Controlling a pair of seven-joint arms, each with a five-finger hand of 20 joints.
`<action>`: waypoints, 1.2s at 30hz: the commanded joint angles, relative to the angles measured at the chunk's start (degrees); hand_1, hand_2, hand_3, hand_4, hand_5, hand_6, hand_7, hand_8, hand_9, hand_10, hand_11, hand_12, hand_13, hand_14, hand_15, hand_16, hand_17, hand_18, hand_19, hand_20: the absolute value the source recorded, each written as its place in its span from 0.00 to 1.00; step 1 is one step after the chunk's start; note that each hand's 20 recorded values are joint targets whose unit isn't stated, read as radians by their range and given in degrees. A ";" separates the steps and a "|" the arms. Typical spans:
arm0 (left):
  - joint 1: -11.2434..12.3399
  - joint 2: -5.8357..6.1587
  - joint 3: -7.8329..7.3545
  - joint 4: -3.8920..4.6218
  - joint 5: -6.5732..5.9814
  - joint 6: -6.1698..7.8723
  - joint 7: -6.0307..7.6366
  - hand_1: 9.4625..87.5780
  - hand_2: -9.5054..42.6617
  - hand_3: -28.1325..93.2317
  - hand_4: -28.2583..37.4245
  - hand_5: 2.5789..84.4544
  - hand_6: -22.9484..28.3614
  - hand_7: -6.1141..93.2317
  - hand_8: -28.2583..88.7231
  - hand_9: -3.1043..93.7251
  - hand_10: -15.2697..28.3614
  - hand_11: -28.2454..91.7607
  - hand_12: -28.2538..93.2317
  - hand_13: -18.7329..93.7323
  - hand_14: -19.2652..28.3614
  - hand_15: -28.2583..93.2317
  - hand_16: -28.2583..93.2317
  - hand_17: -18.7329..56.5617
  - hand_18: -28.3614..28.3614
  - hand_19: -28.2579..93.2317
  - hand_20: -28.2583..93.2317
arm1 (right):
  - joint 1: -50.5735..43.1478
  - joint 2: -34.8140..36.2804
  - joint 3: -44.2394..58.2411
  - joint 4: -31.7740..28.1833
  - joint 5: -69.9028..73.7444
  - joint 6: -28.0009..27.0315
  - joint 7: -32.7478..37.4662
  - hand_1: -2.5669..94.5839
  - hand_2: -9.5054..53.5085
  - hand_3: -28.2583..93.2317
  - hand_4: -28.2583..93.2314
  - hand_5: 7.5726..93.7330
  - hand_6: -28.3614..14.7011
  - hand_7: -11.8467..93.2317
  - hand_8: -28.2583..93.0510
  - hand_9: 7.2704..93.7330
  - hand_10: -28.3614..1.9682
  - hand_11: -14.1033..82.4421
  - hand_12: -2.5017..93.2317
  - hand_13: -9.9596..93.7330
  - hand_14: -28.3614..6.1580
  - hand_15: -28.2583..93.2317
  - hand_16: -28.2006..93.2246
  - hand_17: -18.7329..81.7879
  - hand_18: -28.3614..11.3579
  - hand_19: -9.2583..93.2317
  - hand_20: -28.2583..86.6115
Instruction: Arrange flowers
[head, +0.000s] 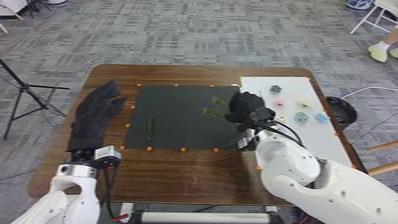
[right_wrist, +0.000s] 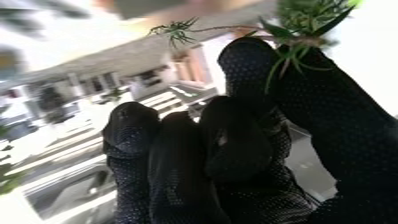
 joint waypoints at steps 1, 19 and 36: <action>7.62 -2.25 -3.30 -0.89 -0.58 2.59 -0.37 0.29 0.07 0.80 0.11 0.35 0.48 0.32 0.15 0.30 0.61 0.49 0.40 0.38 0.70 0.56 0.27 0.15 0.85 0.57 0.38 | 8.45 -12.50 -7.10 5.11 -1.28 -4.49 3.14 0.44 0.00 0.91 0.13 0.86 0.72 0.58 0.44 0.91 0.69 0.84 0.59 0.89 0.61 0.98 0.57 0.61 0.15 1.00 0.65; 8.20 -3.16 -2.04 -1.16 -0.12 1.56 0.07 0.28 0.07 0.80 0.10 0.35 0.48 0.32 0.15 0.30 0.62 0.49 0.40 0.38 0.70 0.55 0.27 0.14 0.85 0.57 0.38 | 11.91 -23.84 -17.43 21.58 -2.65 -11.68 5.41 0.41 0.02 0.93 0.15 0.93 0.74 0.51 0.44 0.95 0.70 0.82 0.57 0.93 0.62 0.97 0.57 0.65 0.14 1.00 0.68; 8.12 -3.40 -1.92 -1.12 0.05 0.16 -0.27 0.28 0.07 0.80 0.10 0.35 0.48 0.32 0.15 0.29 0.62 0.49 0.40 0.38 0.70 0.55 0.27 0.14 0.85 0.57 0.38 | 7.33 -23.97 -11.12 20.38 0.22 -13.39 7.48 0.33 0.16 0.92 0.13 0.97 0.74 0.53 0.20 0.98 0.73 0.80 0.58 0.95 0.65 0.96 0.58 0.69 0.14 1.00 0.69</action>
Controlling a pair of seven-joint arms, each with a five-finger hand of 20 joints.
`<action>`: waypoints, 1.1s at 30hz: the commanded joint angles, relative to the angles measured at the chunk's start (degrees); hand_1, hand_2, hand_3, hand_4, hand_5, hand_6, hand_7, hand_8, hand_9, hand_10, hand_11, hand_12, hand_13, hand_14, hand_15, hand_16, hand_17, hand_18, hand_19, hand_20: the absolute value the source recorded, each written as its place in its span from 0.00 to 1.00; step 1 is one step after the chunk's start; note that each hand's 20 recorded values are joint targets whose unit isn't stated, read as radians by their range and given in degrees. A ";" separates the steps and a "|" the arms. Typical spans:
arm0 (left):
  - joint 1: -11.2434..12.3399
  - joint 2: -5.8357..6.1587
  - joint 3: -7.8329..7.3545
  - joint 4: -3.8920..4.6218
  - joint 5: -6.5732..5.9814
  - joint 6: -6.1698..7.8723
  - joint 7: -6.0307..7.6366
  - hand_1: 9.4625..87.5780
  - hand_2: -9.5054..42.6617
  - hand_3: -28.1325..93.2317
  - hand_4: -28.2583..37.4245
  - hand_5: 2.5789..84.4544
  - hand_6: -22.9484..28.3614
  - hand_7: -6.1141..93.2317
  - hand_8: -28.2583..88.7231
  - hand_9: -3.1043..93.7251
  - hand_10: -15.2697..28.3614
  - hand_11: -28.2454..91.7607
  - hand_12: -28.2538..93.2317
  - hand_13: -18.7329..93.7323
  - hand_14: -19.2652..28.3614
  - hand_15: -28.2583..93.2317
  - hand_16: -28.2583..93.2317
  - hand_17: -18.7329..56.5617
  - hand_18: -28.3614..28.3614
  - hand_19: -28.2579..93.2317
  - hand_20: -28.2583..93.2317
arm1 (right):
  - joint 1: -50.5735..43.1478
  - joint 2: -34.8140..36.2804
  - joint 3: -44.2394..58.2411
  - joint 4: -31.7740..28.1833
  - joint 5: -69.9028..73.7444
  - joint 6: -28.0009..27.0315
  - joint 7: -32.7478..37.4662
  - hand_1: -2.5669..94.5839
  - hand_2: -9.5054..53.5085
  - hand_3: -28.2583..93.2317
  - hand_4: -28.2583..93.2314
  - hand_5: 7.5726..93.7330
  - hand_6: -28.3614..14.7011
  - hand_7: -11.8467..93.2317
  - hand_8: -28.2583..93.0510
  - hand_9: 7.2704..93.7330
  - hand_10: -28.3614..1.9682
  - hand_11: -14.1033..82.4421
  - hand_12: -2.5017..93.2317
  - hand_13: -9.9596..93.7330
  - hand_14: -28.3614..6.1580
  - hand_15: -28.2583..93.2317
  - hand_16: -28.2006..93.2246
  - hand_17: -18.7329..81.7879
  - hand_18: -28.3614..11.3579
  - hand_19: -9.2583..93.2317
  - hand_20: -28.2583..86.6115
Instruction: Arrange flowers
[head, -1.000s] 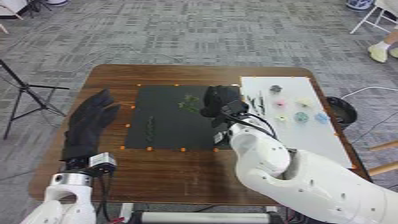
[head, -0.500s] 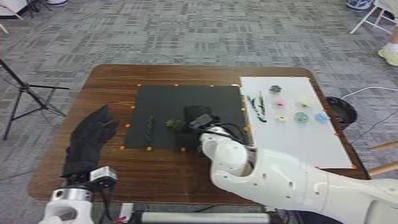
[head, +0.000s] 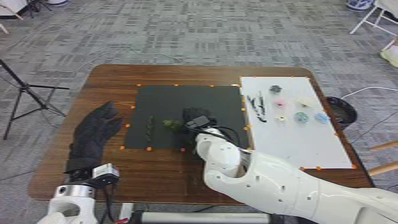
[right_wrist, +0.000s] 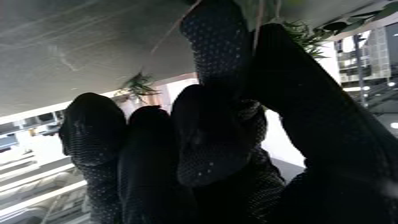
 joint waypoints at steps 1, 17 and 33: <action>0.43 -0.67 -0.16 -0.13 0.28 -0.93 -0.04 0.28 0.07 0.80 0.10 0.35 0.48 0.32 0.15 0.29 0.62 0.49 0.40 0.38 0.70 0.55 0.27 0.14 0.85 0.57 0.38 | -1.65 0.93 1.31 -1.33 2.34 -0.76 0.11 0.29 0.15 0.91 0.12 0.97 0.74 0.52 0.19 0.98 0.73 0.79 0.58 0.95 0.65 0.96 0.58 0.69 0.14 1.00 0.69; 0.69 -0.74 -0.35 -0.28 0.32 -0.92 -0.15 0.28 0.07 0.80 0.10 0.35 0.48 0.32 0.15 0.29 0.62 0.49 0.40 0.37 0.70 0.56 0.27 0.14 0.85 0.57 0.38 | -5.10 4.45 10.12 -8.99 8.57 3.74 -1.21 0.17 0.24 0.83 0.07 0.91 0.63 0.33 0.17 0.95 0.68 0.74 0.54 0.93 0.64 0.93 0.59 0.66 0.13 1.00 0.68; 2.65 -0.88 -1.52 -1.03 -0.25 -0.15 0.68 0.28 0.07 0.80 0.10 0.35 0.48 0.32 0.15 0.29 0.62 0.49 0.40 0.38 0.70 0.56 0.27 0.14 0.85 0.57 0.38 | -7.40 19.77 15.54 -17.77 14.95 -9.58 -23.12 0.35 0.25 0.98 0.15 0.77 0.63 0.33 0.31 0.81 0.56 0.68 0.69 0.78 0.49 0.94 0.59 0.50 0.16 0.93 0.66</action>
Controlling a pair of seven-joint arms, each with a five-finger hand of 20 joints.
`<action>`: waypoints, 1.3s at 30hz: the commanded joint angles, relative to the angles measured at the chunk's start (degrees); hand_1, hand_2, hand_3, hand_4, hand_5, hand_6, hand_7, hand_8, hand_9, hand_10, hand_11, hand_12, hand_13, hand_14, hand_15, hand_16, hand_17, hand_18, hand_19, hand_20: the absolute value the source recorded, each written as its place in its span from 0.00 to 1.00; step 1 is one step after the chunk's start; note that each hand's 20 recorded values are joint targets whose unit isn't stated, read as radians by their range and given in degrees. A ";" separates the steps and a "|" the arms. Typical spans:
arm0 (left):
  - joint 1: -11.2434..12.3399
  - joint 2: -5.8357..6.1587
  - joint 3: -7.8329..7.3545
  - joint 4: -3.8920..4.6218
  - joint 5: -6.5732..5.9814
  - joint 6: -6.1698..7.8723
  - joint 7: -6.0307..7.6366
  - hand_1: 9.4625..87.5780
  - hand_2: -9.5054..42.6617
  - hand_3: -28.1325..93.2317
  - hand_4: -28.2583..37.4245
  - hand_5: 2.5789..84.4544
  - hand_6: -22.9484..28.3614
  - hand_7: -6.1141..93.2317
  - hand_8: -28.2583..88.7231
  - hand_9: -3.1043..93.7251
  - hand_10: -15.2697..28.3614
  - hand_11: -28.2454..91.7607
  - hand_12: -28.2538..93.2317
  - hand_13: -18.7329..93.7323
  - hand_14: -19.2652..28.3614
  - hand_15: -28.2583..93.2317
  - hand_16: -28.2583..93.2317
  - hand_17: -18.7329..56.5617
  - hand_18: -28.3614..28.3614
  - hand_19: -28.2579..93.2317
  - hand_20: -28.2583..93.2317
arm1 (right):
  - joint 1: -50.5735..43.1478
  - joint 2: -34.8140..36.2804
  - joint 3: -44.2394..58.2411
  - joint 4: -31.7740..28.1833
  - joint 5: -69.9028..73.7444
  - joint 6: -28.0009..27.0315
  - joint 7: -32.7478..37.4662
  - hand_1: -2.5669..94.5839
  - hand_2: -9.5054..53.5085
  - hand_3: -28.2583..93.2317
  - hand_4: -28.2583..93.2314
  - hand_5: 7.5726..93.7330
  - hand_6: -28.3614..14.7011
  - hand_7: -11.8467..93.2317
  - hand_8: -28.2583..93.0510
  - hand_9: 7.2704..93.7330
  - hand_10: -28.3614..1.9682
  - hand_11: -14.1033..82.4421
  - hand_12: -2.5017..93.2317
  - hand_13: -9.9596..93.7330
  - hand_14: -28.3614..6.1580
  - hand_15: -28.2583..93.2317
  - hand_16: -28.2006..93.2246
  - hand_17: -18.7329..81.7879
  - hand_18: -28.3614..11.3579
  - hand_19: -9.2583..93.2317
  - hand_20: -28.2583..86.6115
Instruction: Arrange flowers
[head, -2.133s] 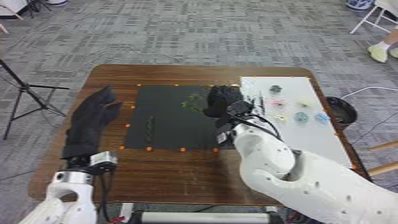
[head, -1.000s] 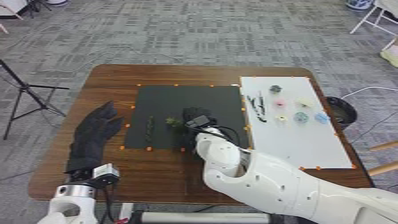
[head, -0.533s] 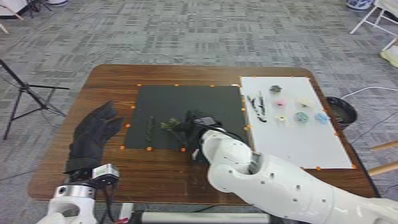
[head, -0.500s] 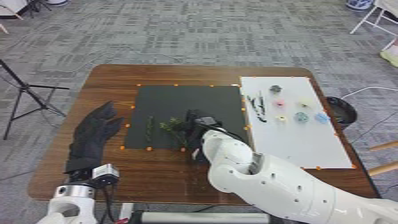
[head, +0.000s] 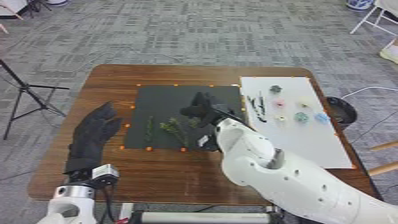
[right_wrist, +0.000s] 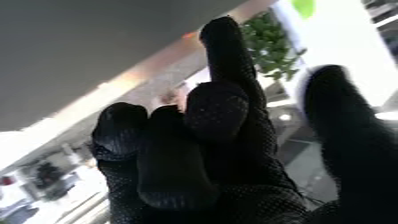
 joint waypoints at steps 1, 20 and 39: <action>1.93 -0.48 -0.79 -0.92 -0.23 0.17 0.65 0.28 0.07 0.80 0.10 0.35 0.48 0.32 0.15 0.30 0.62 0.49 0.40 0.38 0.70 0.56 0.27 0.14 0.85 0.57 0.38 | -0.30 10.63 1.00 -3.41 1.76 -14.13 -14.37 0.36 0.25 0.99 0.15 0.77 0.65 0.33 0.31 0.80 0.57 0.66 0.72 0.77 0.47 0.95 0.60 0.48 0.17 0.92 0.66; 1.97 0.04 -1.08 -1.02 -0.29 0.48 1.03 0.28 0.07 0.80 0.10 0.35 0.48 0.32 0.15 0.29 0.62 0.49 0.40 0.38 0.70 0.55 0.27 0.14 0.85 0.57 0.38 | 2.57 7.90 -5.57 0.29 -2.99 -18.54 -19.36 0.33 0.29 0.99 0.15 0.77 0.66 0.32 0.28 0.76 0.55 0.67 0.77 0.73 0.44 0.96 0.60 0.46 0.17 0.88 0.69; 1.14 0.19 -0.65 -0.63 -0.40 -0.18 0.97 0.28 0.07 0.80 0.10 0.35 0.48 0.32 0.15 0.29 0.62 0.49 0.40 0.38 0.70 0.55 0.27 0.14 0.85 0.57 0.38 | 2.86 3.20 -8.19 2.00 -4.45 -15.72 -16.50 0.31 0.31 0.99 0.14 0.77 0.66 0.31 0.27 0.76 0.54 0.70 0.73 0.74 0.45 0.96 0.60 0.47 0.17 0.89 0.68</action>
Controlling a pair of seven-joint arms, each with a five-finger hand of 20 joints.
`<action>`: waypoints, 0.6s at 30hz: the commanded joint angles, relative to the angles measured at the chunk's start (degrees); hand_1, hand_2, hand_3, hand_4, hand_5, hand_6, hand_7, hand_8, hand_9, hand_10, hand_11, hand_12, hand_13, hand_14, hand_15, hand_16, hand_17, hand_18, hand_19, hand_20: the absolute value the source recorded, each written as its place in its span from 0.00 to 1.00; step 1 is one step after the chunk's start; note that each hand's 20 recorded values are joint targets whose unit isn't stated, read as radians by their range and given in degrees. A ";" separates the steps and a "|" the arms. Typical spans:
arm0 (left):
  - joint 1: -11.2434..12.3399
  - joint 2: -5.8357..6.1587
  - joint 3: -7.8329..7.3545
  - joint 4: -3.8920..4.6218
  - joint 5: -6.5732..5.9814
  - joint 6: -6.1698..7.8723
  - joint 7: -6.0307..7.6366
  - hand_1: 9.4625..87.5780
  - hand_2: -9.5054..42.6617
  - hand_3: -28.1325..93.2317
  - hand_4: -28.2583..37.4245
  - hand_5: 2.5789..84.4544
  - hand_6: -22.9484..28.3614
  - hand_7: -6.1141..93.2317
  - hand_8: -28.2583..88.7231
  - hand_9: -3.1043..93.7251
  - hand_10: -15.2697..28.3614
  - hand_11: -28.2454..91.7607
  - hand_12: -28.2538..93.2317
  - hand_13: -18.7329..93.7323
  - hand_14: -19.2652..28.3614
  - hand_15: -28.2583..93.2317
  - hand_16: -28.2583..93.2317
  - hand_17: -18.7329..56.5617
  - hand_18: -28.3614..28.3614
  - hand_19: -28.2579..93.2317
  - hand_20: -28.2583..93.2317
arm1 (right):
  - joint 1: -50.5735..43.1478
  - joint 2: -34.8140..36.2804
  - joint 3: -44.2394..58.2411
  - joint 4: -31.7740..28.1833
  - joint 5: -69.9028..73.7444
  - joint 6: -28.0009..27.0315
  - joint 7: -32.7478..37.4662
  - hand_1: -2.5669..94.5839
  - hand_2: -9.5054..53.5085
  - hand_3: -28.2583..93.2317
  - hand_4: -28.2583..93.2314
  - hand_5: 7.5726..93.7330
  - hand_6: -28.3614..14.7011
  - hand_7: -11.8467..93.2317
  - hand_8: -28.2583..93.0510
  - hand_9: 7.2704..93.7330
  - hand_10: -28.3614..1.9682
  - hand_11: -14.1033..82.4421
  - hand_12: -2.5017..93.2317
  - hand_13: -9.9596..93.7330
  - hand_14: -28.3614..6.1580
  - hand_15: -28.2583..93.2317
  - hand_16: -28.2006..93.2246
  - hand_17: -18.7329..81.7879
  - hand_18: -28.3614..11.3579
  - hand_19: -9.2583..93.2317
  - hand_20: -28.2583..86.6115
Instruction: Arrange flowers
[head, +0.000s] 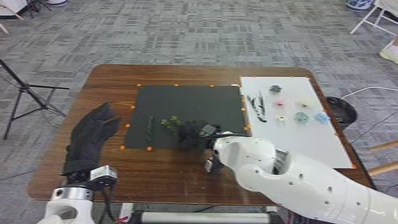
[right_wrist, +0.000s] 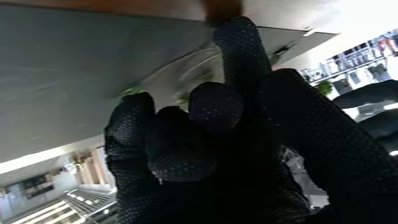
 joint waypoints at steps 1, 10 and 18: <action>0.27 -0.12 -0.25 -0.26 -0.10 -0.35 0.26 0.28 0.07 0.80 0.10 0.35 0.48 0.32 0.15 0.29 0.62 0.49 0.40 0.38 0.70 0.55 0.27 0.14 0.85 0.57 0.38 | -0.66 -0.06 -0.85 -0.13 -1.44 0.94 1.14 0.31 0.31 0.99 0.14 0.77 0.66 0.31 0.27 0.76 0.54 0.70 0.73 0.74 0.45 0.96 0.60 0.47 0.17 0.89 0.68; 1.21 -0.21 -0.89 -0.67 -0.23 -0.01 0.57 0.28 0.08 0.80 0.10 0.35 0.48 0.32 0.15 0.29 0.62 0.49 0.40 0.38 0.70 0.55 0.27 0.14 0.85 0.57 0.38 | -1.77 7.93 5.17 -5.18 -0.88 -0.09 2.05 0.30 0.28 0.97 0.13 0.76 0.65 0.33 0.30 0.76 0.53 0.73 0.69 0.74 0.46 0.96 0.60 0.47 0.17 0.89 0.68; 2.10 -0.40 -1.46 -1.08 -0.42 0.70 0.82 0.28 0.08 0.80 0.10 0.35 0.48 0.32 0.15 0.29 0.62 0.49 0.40 0.38 0.70 0.55 0.27 0.14 0.85 0.57 0.38 | -3.92 19.19 16.93 -9.90 -0.21 5.21 15.30 0.29 0.10 0.87 0.05 0.77 0.66 0.40 0.17 0.75 0.52 0.78 0.57 0.74 0.48 0.95 0.58 0.48 0.17 0.89 0.67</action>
